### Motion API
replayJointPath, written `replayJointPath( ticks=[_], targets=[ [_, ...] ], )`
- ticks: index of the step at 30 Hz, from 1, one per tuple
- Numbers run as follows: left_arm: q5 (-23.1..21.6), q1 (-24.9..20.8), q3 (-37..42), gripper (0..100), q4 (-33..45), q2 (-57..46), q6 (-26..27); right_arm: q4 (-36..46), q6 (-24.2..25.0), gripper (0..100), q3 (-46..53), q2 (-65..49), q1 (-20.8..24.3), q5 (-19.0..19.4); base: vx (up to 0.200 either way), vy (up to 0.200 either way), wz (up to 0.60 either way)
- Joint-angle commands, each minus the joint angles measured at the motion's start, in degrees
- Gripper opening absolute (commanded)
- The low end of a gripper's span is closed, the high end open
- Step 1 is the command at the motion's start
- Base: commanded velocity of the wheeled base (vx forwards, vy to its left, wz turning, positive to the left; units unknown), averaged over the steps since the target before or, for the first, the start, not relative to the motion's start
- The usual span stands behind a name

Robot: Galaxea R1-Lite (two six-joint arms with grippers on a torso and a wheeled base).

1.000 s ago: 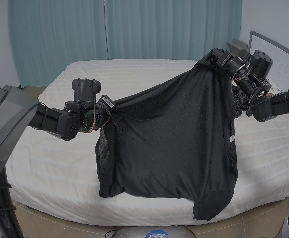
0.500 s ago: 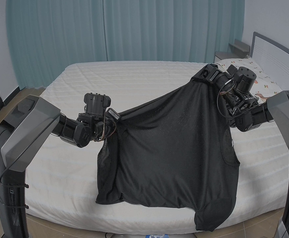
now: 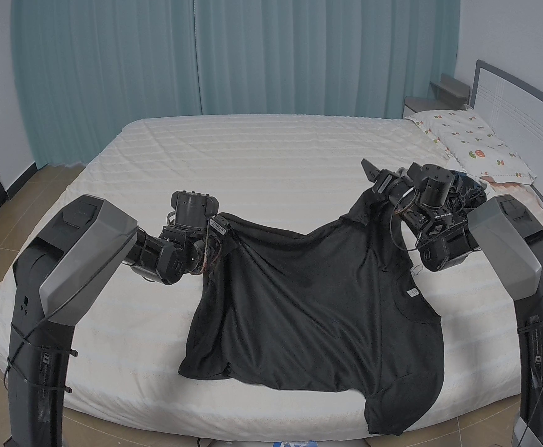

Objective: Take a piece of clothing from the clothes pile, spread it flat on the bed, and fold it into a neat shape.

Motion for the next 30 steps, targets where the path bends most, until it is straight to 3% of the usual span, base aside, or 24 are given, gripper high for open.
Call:
replayJointPath(
  ticks=[1, 4, 5, 14, 23, 30],
  targets=[
    [2.0, 1.7, -2.6, 100, 0.3, 3.7, 0.6, 2.7, 0.1, 100, 2.4, 4.2, -2.0, -0.5, 0.0, 0.0, 0.0],
    [2.4, 2.1, -2.8, 100, 0.1, 4.0, 2.1, 4.1, 0.1, 100, 3.3, 3.7, -2.9, -0.4, 0.0, 0.0, 0.0],
    [3.1, 2.9, -2.6, 100, -0.2, 4.2, 6.6, 5.1, 0.1, 100, 3.8, 3.5, -4.4, -0.4, 0.0, 0.0, 0.0],
    [3.9, 4.7, -3.1, 100, -0.1, 4.4, 15.8, 5.1, 0.7, 100, 10.9, 0.7, -8.7, 2.2, 0.0, 0.0, 0.0],
    [7.5, 7.5, -9.3, 100, 0.5, 7.3, 16.3, 5.0, 3.1, 100, 18.0, 1.5, -11.3, 9.2, 0.0, 0.0, 0.0],
    [7.0, 8.7, -10.9, 100, 7.2, 8.6, 17.0, 5.4, 3.8, 100, 16.4, 4.8, -11.7, 9.7, 0.0, 0.0, 0.0]
  ],
)
